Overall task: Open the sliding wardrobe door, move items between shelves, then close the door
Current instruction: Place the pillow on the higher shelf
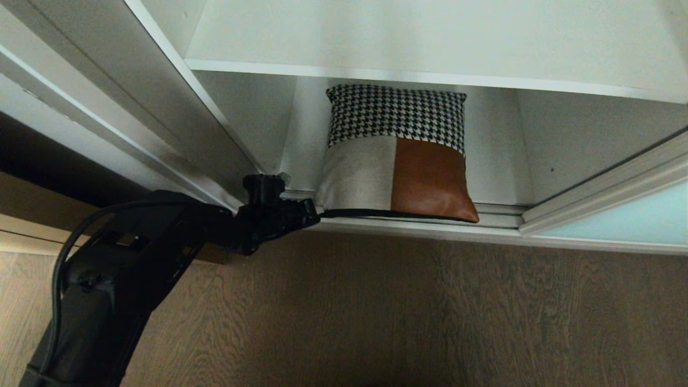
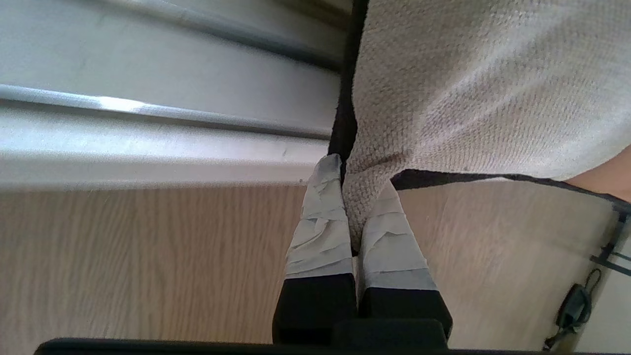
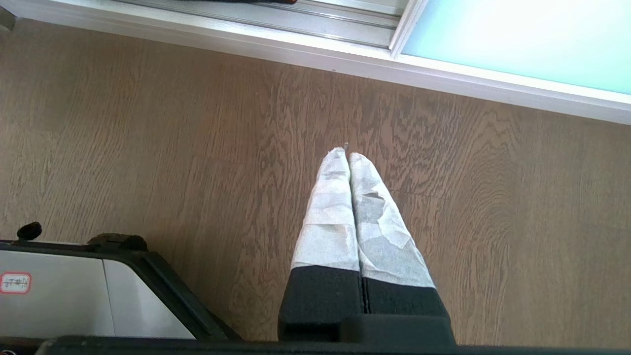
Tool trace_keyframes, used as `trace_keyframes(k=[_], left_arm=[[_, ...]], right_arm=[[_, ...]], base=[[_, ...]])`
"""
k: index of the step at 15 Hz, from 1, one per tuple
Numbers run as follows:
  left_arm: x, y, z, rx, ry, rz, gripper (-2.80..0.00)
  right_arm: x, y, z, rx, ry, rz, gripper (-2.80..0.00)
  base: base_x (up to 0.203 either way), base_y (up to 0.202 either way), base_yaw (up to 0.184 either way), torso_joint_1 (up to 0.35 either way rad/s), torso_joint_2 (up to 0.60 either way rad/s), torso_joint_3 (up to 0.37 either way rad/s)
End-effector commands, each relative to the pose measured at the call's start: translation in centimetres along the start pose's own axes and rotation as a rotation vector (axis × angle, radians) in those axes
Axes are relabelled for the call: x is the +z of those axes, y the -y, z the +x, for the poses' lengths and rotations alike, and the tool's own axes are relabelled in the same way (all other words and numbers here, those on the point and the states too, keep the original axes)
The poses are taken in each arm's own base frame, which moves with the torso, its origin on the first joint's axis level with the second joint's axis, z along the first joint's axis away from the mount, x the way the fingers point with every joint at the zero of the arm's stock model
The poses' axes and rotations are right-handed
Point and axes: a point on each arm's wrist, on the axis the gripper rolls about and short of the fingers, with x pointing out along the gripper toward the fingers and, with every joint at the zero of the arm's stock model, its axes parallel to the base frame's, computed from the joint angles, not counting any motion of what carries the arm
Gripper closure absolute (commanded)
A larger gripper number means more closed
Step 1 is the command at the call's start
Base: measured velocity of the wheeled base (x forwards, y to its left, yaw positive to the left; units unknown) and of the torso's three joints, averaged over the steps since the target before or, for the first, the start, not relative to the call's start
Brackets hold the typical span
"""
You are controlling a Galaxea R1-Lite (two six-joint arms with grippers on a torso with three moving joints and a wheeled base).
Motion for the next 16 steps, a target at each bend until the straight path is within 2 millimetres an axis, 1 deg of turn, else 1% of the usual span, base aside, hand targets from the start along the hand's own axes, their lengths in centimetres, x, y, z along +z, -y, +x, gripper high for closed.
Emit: trace_keyframes(k=[1,2,3,4,5,6,7,9,11,13,15,16], left_arm=[[0.4,0.5,-0.7,-0.016,0.025,0.009,0.0],[0.3,0.5,-0.6,-0.017,0.026,0.009,0.0],[0.3,0.4,-0.5,-0.018,0.026,0.008,0.0],[0.1,0.4,-0.5,-0.017,0.023,0.007,0.0],[-0.1,0.3,-0.5,-0.018,0.022,0.007,0.0],[-0.1,0.2,-0.4,-0.021,0.028,0.009,0.0],[0.0,0.3,-0.5,-0.023,0.034,0.012,0.0],[0.1,0.3,-0.5,-0.024,0.038,0.013,0.0],[0.0,0.4,-0.6,-0.031,0.05,0.019,0.0],[0.3,0.6,-0.7,-0.037,0.057,0.021,0.0],[0.1,0.5,-0.6,-0.037,0.057,0.021,0.0],[0.1,0.4,-0.6,-0.039,0.062,0.023,0.0]], right_arm=[[0.9,0.0,-0.3,-0.009,0.028,-0.003,0.0],[2.8,0.1,-0.7,-0.02,0.059,0.004,0.0],[6.0,0.3,-1.3,-0.028,0.082,0.034,0.0],[8.2,0.4,-1.6,-0.033,0.08,0.066,0.0],[9.3,0.4,-2.1,-0.039,0.04,0.083,0.0],[9.2,0.4,-2.3,-0.04,-0.052,0.064,0.0],[9.1,0.4,-1.6,-0.03,-0.129,0.046,0.0],[9.9,0.3,1.2,0.017,-0.242,0.062,0.0],[10.6,0.0,4.2,0.118,-0.335,0.174,0.0],[11.0,-0.3,6.7,0.218,-0.434,0.307,0.0],[10.8,-0.5,9.2,0.27,-0.523,0.373,0.0],[10.4,-0.6,10.8,0.277,-0.564,0.39,0.0]], base=[[0.0,0.0,0.0,0.0,0.0,0.0],[0.0,0.0,0.0,0.0,0.0,0.0],[0.0,0.0,0.0,0.0,0.0,0.0],[0.0,0.0,0.0,0.0,0.0,0.0],[0.0,0.0,0.0,0.0,0.0,0.0],[0.0,0.0,0.0,0.0,0.0,0.0],[0.0,0.0,0.0,0.0,0.0,0.0],[0.0,0.0,0.0,0.0,0.0,0.0],[0.0,0.0,0.0,0.0,0.0,0.0],[0.0,0.0,0.0,0.0,0.0,0.0],[0.0,0.0,0.0,0.0,0.0,0.0],[0.0,0.0,0.0,0.0,0.0,0.0]])
